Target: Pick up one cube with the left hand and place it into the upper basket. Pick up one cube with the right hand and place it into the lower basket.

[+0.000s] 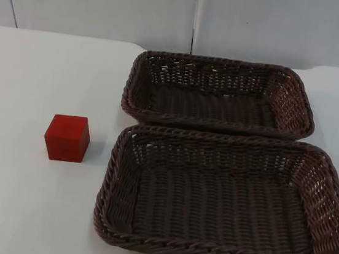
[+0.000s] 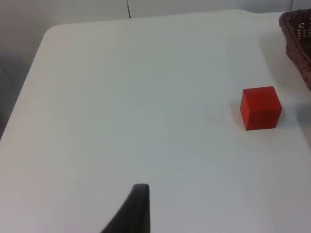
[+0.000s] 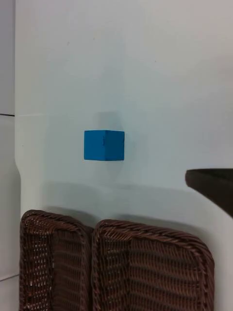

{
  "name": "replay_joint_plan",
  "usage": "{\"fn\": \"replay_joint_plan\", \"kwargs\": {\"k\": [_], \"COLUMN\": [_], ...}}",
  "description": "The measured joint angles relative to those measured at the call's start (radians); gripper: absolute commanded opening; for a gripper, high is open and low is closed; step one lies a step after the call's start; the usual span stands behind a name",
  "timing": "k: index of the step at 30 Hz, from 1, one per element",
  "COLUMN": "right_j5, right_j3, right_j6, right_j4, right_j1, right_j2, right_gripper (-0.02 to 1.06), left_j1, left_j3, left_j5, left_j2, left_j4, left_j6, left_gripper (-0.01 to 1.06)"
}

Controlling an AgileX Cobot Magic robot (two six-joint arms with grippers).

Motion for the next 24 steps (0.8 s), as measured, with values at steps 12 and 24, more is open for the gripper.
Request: {"fn": "replay_joint_plan", "kwargs": {"k": [12,24], "right_j5": [0.0,0.0], "right_j3": [0.0,0.0], "right_j6": [0.0,0.0], "right_j4": [0.0,0.0], "right_j1": [0.0,0.0], "right_j2": [0.0,0.0], "right_gripper": [1.05,1.05], "left_j1": [0.0,0.0], "left_j3": [-0.027,-0.029], "left_j5": [-0.096,-0.283], "left_j2": [0.06,0.287], "left_j4": [-0.018,-0.077], "left_j6": [0.0,0.0], "left_gripper": [1.05,1.05]}}
